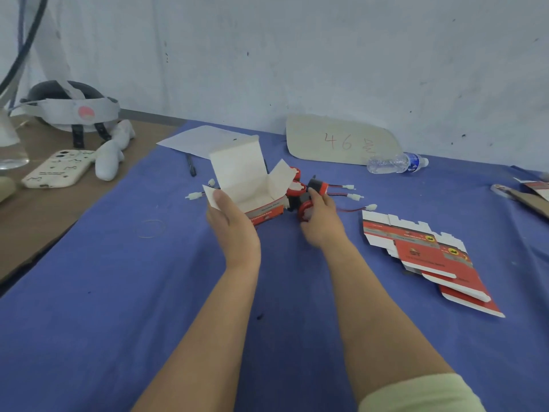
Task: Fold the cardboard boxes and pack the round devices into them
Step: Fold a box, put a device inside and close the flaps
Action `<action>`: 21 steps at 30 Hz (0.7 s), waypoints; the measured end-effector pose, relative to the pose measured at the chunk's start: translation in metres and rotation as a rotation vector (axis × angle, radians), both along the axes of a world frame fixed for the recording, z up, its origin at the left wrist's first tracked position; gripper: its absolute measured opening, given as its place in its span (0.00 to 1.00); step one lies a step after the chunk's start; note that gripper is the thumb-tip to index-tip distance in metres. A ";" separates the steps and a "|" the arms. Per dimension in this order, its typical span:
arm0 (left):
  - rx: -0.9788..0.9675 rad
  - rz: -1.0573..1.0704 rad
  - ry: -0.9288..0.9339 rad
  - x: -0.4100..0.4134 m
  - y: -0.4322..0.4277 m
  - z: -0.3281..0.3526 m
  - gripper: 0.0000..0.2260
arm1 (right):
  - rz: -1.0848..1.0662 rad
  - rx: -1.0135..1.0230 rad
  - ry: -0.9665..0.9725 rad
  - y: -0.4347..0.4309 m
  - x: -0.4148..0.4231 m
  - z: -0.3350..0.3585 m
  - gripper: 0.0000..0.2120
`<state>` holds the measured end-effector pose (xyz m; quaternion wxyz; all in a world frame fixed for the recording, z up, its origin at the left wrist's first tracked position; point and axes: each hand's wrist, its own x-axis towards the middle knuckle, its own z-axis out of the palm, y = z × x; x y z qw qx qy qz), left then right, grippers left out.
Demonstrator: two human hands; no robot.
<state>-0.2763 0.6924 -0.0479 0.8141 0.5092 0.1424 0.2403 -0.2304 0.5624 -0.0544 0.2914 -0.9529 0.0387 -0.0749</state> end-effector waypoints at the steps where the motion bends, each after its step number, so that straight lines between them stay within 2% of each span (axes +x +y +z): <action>1: 0.007 -0.001 0.009 0.000 0.000 -0.001 0.14 | -0.030 -0.036 0.017 0.000 0.000 -0.002 0.34; 4: 0.062 0.017 0.013 0.001 -0.005 -0.003 0.16 | -0.098 -0.047 0.035 0.000 -0.006 -0.009 0.31; 8: 0.170 0.065 -0.036 -0.002 -0.012 -0.003 0.14 | -0.141 -0.112 -0.092 0.002 -0.011 -0.012 0.23; 10: 0.163 0.068 -0.024 -0.001 -0.012 -0.005 0.17 | -0.099 -0.062 -0.184 0.005 -0.010 -0.013 0.25; 12: 0.140 0.068 -0.005 0.002 -0.012 -0.006 0.19 | -0.027 0.055 -0.216 0.010 -0.006 -0.011 0.32; 14: 0.137 0.069 -0.008 0.003 -0.011 -0.007 0.19 | 0.050 0.114 -0.134 0.015 -0.003 -0.010 0.36; 16: 0.154 0.056 -0.027 0.002 -0.012 -0.008 0.17 | 0.074 0.062 -0.055 0.017 -0.002 -0.011 0.33; 19: 0.180 0.020 0.017 0.002 -0.012 -0.009 0.11 | -0.031 0.118 -0.093 0.012 -0.006 -0.014 0.22; 21: 0.237 -0.012 0.058 0.003 -0.012 -0.012 0.13 | -0.206 0.293 -0.267 0.001 -0.014 -0.011 0.21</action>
